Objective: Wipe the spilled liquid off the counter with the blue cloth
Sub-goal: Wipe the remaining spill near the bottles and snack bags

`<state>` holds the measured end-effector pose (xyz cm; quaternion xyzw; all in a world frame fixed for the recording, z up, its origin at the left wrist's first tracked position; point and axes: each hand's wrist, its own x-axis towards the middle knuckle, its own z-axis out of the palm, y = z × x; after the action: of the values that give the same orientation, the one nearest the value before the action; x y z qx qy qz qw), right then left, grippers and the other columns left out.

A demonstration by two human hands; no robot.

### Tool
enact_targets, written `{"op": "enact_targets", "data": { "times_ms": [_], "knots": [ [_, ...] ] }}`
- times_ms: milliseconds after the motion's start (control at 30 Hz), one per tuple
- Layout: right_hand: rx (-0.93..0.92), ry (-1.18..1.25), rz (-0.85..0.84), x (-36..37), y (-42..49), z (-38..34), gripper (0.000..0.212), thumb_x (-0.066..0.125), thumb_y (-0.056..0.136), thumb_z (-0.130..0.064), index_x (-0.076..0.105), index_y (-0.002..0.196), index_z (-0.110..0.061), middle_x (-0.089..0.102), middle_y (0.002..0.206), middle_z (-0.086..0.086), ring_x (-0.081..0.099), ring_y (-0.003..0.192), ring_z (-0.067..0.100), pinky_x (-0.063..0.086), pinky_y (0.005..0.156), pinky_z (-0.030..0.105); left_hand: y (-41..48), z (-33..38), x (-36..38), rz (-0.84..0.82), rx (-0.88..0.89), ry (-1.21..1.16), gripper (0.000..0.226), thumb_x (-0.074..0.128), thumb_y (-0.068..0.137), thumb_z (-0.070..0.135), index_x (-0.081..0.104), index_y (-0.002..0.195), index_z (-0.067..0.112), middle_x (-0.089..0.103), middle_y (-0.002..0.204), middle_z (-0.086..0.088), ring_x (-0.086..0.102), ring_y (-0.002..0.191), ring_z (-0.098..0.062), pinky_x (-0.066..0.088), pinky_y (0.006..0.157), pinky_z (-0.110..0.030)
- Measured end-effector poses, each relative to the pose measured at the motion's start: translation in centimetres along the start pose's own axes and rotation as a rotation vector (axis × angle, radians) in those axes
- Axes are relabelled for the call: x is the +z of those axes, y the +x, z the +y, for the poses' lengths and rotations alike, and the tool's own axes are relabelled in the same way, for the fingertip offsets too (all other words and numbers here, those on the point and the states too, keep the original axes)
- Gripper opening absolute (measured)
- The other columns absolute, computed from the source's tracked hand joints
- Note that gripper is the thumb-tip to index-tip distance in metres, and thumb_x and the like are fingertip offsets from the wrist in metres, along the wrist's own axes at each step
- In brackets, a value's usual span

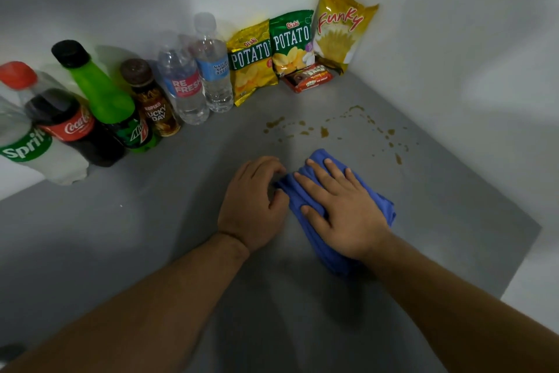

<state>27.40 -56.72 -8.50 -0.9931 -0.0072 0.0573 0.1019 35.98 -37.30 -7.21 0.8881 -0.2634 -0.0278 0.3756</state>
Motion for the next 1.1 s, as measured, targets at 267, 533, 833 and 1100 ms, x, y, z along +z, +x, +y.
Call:
{"op": "enact_targets", "data": {
  "times_ms": [267, 533, 833, 1100],
  "knots": [
    [0.193, -0.043, 0.015, -1.2, 7.7, 0.3, 0.071, 0.01, 0.101, -0.067, 0.008, 0.166, -0.039, 0.003, 0.176, -0.001, -0.005, 0.162, 0.027, -0.003, 0.13, 0.053, 3.2, -4.4, -4.9, 0.046, -0.001, 0.159, 0.034, 0.063, 0.09, 0.023, 0.064, 0.122, 0.012, 0.063, 0.131, -0.008, 0.056, 0.123, -0.026, 0.044, 0.106, -0.037],
    [-0.131, 0.022, 0.017, -0.9, 4.2, 0.3, 0.061, 0.027, 0.105, -0.059, 0.023, 0.164, -0.042, 0.016, 0.174, -0.008, 0.005, 0.162, 0.021, 0.004, 0.129, 0.048, 4.1, -5.9, -4.5, 0.028, -0.079, 0.28, 0.04, 0.06, 0.089, 0.023, 0.061, 0.127, 0.009, 0.058, 0.138, -0.012, 0.05, 0.131, -0.031, 0.043, 0.111, -0.046],
    [0.181, -0.067, 0.016, -1.5, 12.5, -1.3, 0.07, 0.016, 0.103, -0.064, 0.009, 0.167, -0.036, 0.004, 0.176, 0.0, -0.003, 0.162, 0.03, 0.0, 0.13, 0.054, 4.2, -6.1, -4.3, 0.031, -0.054, 0.327, 0.041, 0.056, 0.087, 0.026, 0.061, 0.123, 0.009, 0.058, 0.136, -0.01, 0.051, 0.127, -0.03, 0.045, 0.106, -0.045],
    [-0.123, -0.025, -0.042, -1.7, 8.4, 0.0, 0.064, 0.019, 0.104, -0.06, 0.017, 0.165, -0.04, 0.011, 0.174, -0.007, 0.002, 0.161, 0.02, 0.001, 0.129, 0.047, 4.2, -6.1, -4.4, 0.043, -0.047, 0.295, 0.04, 0.054, 0.083, 0.02, 0.064, 0.119, 0.004, 0.061, 0.129, -0.015, 0.055, 0.12, -0.034, 0.048, 0.101, -0.046]
  ]
}}
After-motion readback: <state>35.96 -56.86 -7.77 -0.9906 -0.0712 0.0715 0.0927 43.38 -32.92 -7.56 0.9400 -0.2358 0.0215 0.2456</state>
